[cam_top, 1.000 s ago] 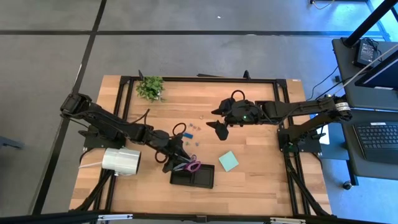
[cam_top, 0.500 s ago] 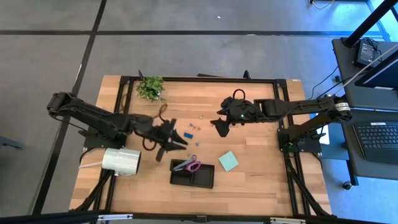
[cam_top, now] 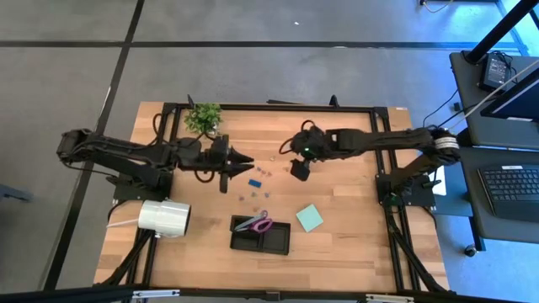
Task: Pick and place office supplies into organizer
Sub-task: Put the pink binder clip into the desk organizer, then put the binder clip into the desk organizer
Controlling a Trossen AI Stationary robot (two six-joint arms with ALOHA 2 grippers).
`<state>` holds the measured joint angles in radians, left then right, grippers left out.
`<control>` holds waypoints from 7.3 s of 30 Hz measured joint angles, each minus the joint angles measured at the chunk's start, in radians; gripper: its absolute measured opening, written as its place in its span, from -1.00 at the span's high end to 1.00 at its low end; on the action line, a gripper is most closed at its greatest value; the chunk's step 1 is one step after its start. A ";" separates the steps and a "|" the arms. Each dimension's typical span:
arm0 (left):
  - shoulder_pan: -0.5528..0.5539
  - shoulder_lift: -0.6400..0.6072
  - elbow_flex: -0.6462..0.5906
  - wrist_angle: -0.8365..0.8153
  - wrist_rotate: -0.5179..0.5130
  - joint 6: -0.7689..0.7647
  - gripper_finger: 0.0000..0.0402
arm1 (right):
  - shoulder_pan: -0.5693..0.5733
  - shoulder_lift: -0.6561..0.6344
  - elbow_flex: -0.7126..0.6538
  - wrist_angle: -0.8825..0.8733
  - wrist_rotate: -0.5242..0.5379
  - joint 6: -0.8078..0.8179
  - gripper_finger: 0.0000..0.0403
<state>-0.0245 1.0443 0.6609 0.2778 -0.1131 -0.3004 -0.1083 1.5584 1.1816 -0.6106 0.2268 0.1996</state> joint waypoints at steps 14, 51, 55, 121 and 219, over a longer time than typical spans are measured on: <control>0.062 0.000 0.000 -0.026 0.001 0.000 0.53 | -0.027 0.261 0.000 0.055 -0.052 -0.206 -0.51; 0.067 0.001 0.000 -0.073 0.002 0.000 0.53 | -0.031 0.416 0.003 0.136 -0.155 -0.205 0.60; 0.067 0.001 0.000 -0.073 0.002 0.000 0.53 | -0.031 0.416 0.002 0.137 -0.148 -0.191 0.79; 0.066 0.001 0.000 -0.111 0.002 0.000 0.53 | -0.032 0.377 -0.005 0.227 -0.138 -0.576 0.93; 0.065 0.001 0.000 -0.201 0.072 -0.001 0.53 | 0.124 0.522 0.088 0.337 -0.265 -0.519 0.70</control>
<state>0.0410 1.0451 0.6611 0.0772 -0.0414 -0.3012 0.0158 2.0800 1.2697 -0.2737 -0.0383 -0.3195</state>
